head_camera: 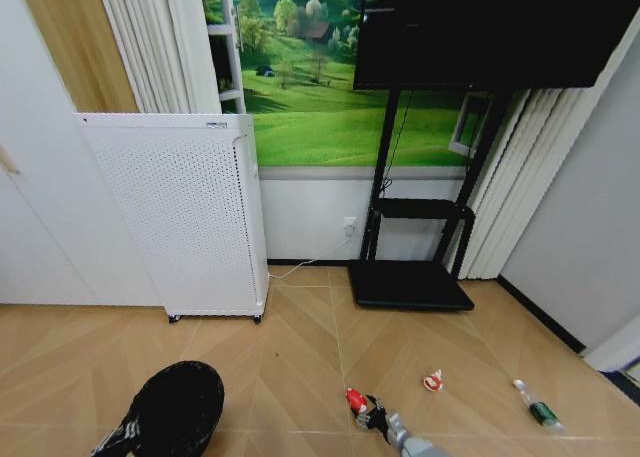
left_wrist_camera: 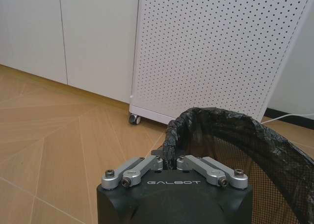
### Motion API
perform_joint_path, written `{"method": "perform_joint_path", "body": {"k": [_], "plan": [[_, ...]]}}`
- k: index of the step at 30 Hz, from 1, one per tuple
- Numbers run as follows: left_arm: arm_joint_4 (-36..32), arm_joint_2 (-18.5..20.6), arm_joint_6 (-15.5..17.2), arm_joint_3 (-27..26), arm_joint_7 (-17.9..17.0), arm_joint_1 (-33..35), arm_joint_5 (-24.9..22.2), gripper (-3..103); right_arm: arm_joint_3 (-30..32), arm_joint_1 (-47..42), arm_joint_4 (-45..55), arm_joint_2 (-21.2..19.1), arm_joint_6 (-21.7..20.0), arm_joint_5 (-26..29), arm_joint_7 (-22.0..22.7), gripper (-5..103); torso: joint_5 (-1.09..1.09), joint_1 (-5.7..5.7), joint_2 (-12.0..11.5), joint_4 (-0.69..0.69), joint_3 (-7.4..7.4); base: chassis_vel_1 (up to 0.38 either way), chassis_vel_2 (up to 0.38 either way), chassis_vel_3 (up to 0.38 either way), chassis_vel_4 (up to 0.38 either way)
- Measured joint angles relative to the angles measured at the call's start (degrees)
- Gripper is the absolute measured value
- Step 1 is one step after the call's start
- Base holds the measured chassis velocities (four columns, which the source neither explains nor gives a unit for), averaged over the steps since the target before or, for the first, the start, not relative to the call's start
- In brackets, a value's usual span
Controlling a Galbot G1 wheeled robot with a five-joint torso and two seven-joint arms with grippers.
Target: Pick up the trash bin and place the garbage on the floor into it.
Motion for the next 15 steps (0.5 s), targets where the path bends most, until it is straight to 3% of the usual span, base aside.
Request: {"method": "perform_joint_path", "body": {"k": [1,3,5,10,15], "plan": [[-0.11,-0.06,-0.03,-0.09,0.11,0.11,-0.03,6,0.51,-0.05,-0.11,0.05,-0.18,-0.15,0.02,61,0.00,0.00,0.00,0.00,0.00,0.000,0.000,0.000,0.000],[-0.12,-0.08,-0.05,-0.11,0.20,0.17,-0.03,6,0.69,-0.06,-0.14,0.09,-0.23,-0.19,0.02,61,0.00,0.00,0.00,0.00,0.00,0.000,0.000,0.000,0.000],[-0.14,-0.10,-0.11,-0.20,0.43,0.28,-0.03,6,1.09,-0.16,-0.29,0.34,-0.31,-0.34,0.02,52,0.00,0.00,0.00,0.01,0.00,0.000,0.000,0.000,0.000],[-0.21,0.12,-0.16,-0.39,0.51,0.30,-0.24,6,1.51,-0.23,-0.34,0.60,-0.01,-0.61,0.02,41,0.00,0.00,0.00,0.00,0.00,0.000,0.000,0.000,0.000],[0.65,1.32,-0.16,-0.30,-0.01,-0.69,-0.99,6,1.80,-0.60,0.22,-0.37,3.49,-2.50,-0.58,20,0.01,0.00,0.00,0.00,0.00,0.000,0.000,0.000,0.000]]}}
